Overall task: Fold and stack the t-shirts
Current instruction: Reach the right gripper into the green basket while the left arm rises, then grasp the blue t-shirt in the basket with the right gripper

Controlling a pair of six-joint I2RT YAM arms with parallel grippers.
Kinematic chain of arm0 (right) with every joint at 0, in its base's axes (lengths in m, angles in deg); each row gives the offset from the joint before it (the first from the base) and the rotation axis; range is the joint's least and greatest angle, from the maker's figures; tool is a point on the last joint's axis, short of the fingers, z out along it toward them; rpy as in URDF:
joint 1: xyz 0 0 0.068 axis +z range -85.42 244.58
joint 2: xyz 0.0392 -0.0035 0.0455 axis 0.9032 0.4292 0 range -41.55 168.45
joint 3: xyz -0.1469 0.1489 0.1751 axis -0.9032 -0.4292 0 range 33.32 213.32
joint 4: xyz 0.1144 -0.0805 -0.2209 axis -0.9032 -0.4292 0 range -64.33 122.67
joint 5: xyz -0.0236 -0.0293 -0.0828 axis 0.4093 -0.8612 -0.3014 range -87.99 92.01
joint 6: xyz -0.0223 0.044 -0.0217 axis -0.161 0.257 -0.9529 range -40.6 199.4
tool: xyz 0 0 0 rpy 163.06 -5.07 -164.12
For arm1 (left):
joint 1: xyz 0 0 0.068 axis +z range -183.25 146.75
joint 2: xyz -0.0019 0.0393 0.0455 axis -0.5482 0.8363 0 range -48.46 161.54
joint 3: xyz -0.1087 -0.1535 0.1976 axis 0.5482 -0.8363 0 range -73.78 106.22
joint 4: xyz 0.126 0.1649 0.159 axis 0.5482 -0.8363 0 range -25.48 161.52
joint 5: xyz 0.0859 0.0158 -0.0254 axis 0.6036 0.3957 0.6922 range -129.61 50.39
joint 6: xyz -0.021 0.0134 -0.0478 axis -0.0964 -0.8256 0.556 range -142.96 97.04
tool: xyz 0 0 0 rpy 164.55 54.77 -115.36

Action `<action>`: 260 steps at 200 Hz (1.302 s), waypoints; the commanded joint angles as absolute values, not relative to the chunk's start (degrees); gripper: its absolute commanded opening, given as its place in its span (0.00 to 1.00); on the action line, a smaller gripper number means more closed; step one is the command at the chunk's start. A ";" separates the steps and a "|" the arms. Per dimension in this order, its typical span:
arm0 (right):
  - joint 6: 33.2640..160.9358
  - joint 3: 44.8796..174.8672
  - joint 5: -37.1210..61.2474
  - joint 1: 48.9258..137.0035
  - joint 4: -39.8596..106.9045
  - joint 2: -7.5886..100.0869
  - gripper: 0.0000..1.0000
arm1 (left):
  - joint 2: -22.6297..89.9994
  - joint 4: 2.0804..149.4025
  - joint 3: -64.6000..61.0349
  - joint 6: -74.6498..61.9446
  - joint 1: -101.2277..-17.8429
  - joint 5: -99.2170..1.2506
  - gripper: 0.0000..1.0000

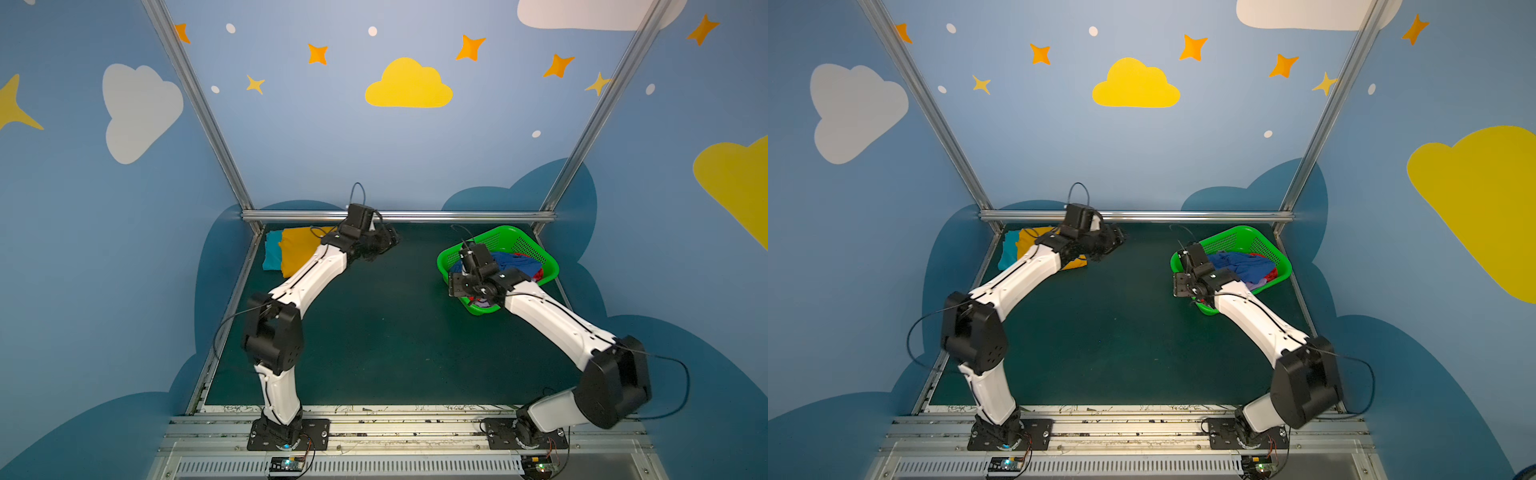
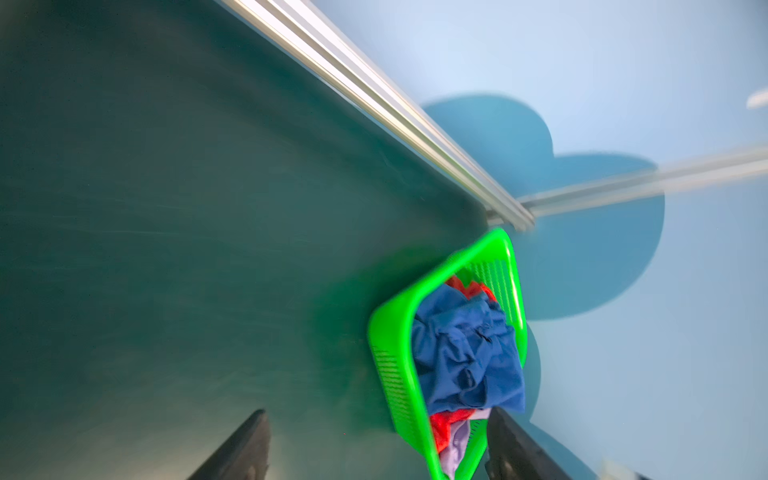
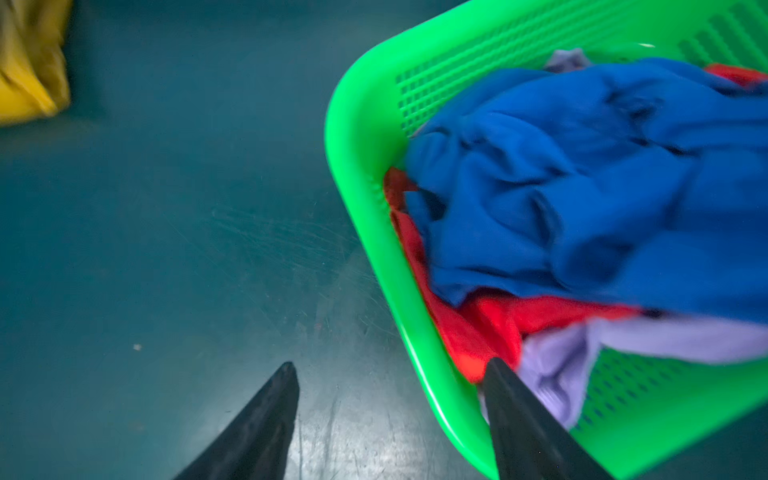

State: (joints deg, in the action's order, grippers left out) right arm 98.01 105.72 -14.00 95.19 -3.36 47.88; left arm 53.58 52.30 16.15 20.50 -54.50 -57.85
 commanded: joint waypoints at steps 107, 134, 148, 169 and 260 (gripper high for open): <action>87.28 132.41 -20.60 90.12 -17.00 77.81 0.19 | 15.87 43.58 -21.36 19.40 -37.15 -50.26 0.85; 84.54 142.00 -19.51 87.57 -19.33 84.67 0.13 | 16.40 40.74 -19.12 17.94 -36.27 -49.37 0.85; 82.90 146.06 -19.25 86.71 -19.55 87.84 0.12 | 16.58 40.31 -19.07 17.97 -36.06 -49.08 0.85; 80.40 153.17 -19.93 85.78 -21.52 92.61 0.10 | 16.80 40.46 -19.73 18.14 -35.78 -48.97 0.85; 72.78 175.81 -17.65 82.24 -21.66 101.40 0.49 | 23.98 41.51 -18.71 18.90 -35.45 -54.39 0.84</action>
State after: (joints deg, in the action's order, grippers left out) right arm 77.07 169.85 -20.91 83.15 -22.96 101.29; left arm 21.84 41.76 -20.22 19.28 -35.75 -51.40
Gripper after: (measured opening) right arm 0.364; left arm 0.845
